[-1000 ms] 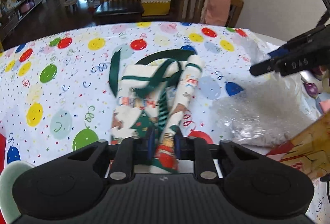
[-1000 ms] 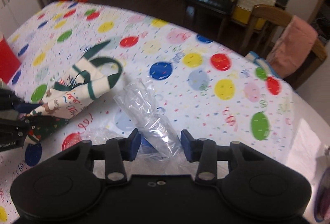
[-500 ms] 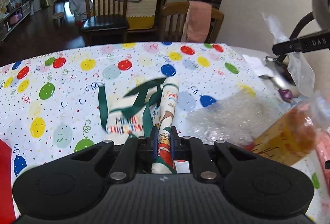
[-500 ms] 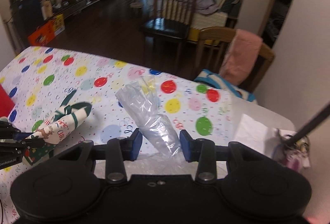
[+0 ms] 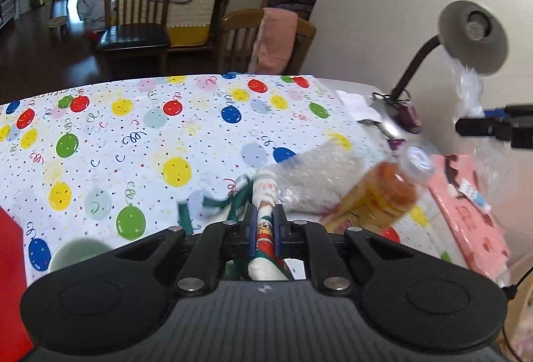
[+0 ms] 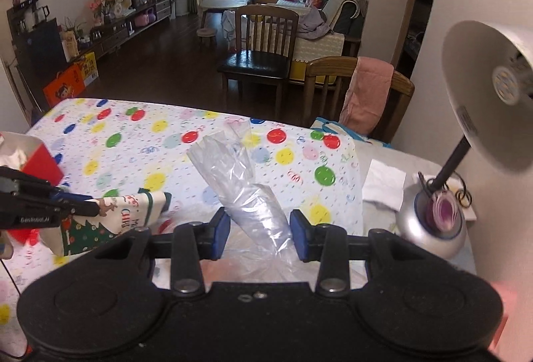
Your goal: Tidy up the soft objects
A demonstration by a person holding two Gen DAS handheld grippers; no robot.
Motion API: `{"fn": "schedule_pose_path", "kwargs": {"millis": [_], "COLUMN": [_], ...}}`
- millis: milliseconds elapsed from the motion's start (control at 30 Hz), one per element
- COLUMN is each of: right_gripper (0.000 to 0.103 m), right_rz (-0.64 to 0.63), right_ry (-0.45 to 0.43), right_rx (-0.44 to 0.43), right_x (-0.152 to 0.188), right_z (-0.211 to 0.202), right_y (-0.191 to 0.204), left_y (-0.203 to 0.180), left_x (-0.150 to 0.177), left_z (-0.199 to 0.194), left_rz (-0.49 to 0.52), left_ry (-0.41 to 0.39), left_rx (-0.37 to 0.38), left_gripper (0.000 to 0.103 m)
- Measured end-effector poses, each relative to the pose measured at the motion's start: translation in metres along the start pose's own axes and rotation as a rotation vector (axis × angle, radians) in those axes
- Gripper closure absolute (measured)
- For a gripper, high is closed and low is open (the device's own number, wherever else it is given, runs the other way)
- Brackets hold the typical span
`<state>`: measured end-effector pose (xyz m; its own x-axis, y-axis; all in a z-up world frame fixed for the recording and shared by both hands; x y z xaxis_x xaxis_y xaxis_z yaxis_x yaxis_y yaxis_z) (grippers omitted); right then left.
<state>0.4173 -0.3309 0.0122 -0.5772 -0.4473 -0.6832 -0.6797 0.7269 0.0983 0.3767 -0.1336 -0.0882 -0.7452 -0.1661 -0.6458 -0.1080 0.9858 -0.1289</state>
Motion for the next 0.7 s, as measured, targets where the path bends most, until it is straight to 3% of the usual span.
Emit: {"fn": "schedule_pose_path", "kwargs": {"millis": [367, 567, 700], "right_gripper": [0.065, 0.065, 0.065], "right_rz": [0.075, 0.091, 0.123], "right_ry": [-0.003, 0.030, 0.042], "right_rx": [-0.087, -0.107, -0.111], "right_x": [0.044, 0.071, 0.091], "right_z": [-0.028, -0.021, -0.021], "right_y": [0.076, 0.113, 0.125], "left_y": [0.029, 0.030, 0.025], "left_x": [0.014, 0.051, 0.078], "left_z": [-0.070, -0.081, -0.085], "left_rz": [0.019, 0.116, 0.194], "left_ry": [-0.018, 0.056, 0.074], "left_rx": [0.108, 0.199, 0.206], "left_gripper": [0.095, 0.095, 0.095]}}
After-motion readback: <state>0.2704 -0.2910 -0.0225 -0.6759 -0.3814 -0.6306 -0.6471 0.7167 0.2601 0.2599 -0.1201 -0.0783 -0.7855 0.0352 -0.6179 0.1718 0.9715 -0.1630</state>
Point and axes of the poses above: each gripper's, at about its wrist camera, not at the fingertips, and z roughly the way its jaws point, y to its left, x to its underside, the point moved 4 cm from there along z, roughly the way its jaws point, and after that the axes turned 10 degrees about -x, right-handed, at the moved point
